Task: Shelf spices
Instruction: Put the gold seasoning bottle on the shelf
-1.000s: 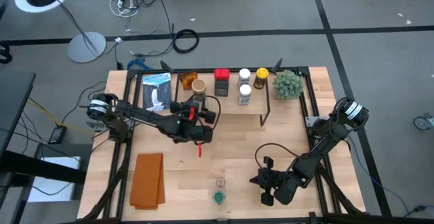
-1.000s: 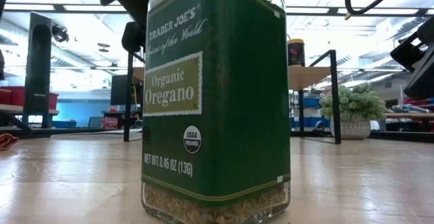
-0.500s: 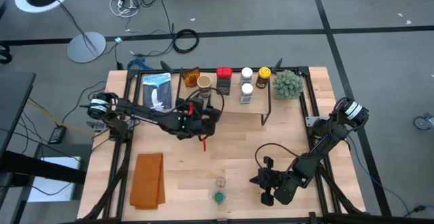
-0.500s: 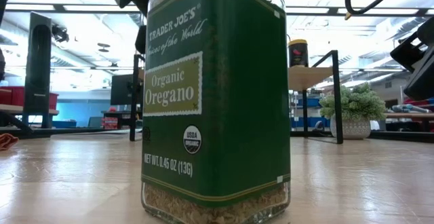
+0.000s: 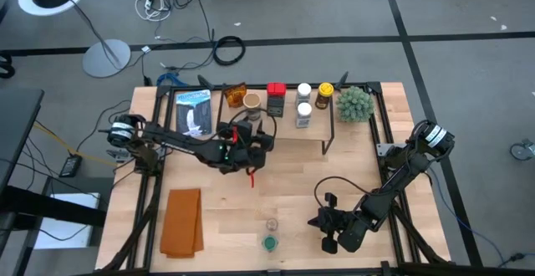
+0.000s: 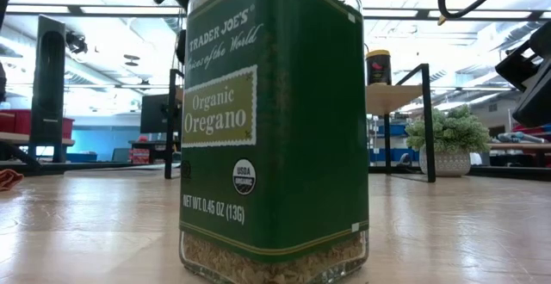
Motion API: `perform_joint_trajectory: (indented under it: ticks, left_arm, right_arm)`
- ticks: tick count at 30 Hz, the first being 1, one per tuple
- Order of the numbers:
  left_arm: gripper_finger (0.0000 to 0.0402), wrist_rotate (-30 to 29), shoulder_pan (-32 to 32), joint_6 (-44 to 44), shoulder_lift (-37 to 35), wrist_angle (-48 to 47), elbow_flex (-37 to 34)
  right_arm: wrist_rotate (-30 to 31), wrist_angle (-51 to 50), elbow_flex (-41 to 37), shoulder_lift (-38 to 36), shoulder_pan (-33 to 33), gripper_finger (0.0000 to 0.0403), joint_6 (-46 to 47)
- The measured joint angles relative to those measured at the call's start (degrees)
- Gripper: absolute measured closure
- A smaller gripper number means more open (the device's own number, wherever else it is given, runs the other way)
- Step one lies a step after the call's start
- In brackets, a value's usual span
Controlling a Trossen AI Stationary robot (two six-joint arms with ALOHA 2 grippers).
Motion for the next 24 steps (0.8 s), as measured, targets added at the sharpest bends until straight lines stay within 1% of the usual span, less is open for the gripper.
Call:
perform_joint_trajectory:
  ticks: [4, 12, 24]
  left_arm:
    - [0.0161, 0.10, 0.93, 2.04, 0.00, -0.04, 1.25]
    - [0.0161, 3.42, 3.13, 3.09, 0.00, 0.26, 1.60]
    - [0.0161, 3.49, 5.21, 3.07, 0.02, 1.07, 1.60]
  right_arm:
    - [0.00, 0.01, -0.02, 0.00, -0.01, 0.0401, -0.02]
    - [0.00, 0.02, 0.00, 0.00, 0.01, 0.0398, -0.05]
    - [0.00, -0.01, -0.02, 0.00, -0.01, 0.0397, -0.11]
